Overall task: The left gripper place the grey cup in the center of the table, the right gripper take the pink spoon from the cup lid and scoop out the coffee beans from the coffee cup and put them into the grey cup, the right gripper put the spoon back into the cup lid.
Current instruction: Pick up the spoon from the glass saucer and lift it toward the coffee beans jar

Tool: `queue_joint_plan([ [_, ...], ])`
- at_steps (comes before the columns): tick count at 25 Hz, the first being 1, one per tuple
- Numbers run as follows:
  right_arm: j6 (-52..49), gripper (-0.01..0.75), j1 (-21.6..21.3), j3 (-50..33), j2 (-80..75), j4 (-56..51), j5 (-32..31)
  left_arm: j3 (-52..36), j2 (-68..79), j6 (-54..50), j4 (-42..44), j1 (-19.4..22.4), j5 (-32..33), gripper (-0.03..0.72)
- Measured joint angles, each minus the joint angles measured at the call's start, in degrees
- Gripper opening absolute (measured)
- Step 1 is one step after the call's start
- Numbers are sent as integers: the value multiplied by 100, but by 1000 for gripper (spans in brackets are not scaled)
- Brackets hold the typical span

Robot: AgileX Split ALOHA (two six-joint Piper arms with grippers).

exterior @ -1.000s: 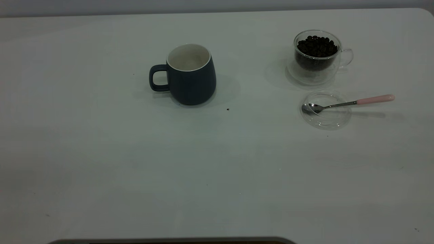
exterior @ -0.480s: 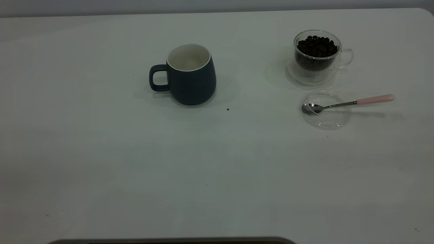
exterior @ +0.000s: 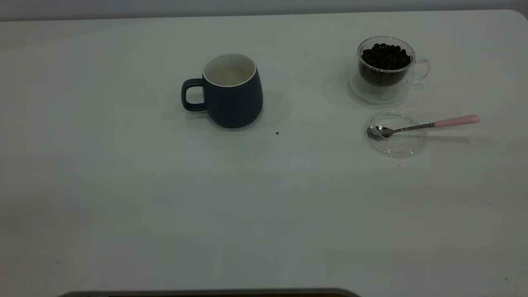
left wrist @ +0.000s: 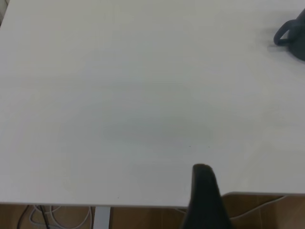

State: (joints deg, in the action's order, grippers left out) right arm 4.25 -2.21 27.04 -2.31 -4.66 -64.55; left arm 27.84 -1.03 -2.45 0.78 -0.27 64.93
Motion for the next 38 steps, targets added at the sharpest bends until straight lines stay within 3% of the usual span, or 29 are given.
queue_joint_plan([
  [4,-3,393,0,266,-569,-560,105,0,0,0,0,0,0,585],
  [12,149,618,0,1857,-3297,-1188,716,0,0,-9,0,0,0,586],
  [24,1278,618,-35,3474,-6868,-2455,909,0,0,-9,0,0,0,586],
  [29,1777,614,-663,3981,-7792,-2898,594,0,0,-9,0,0,0,586],
  [35,2555,602,-1676,4060,-8834,-3756,208,0,0,-9,0,0,0,586],
  [38,2752,600,-1933,4060,-9308,-3925,141,0,0,-9,0,0,0,586],
])
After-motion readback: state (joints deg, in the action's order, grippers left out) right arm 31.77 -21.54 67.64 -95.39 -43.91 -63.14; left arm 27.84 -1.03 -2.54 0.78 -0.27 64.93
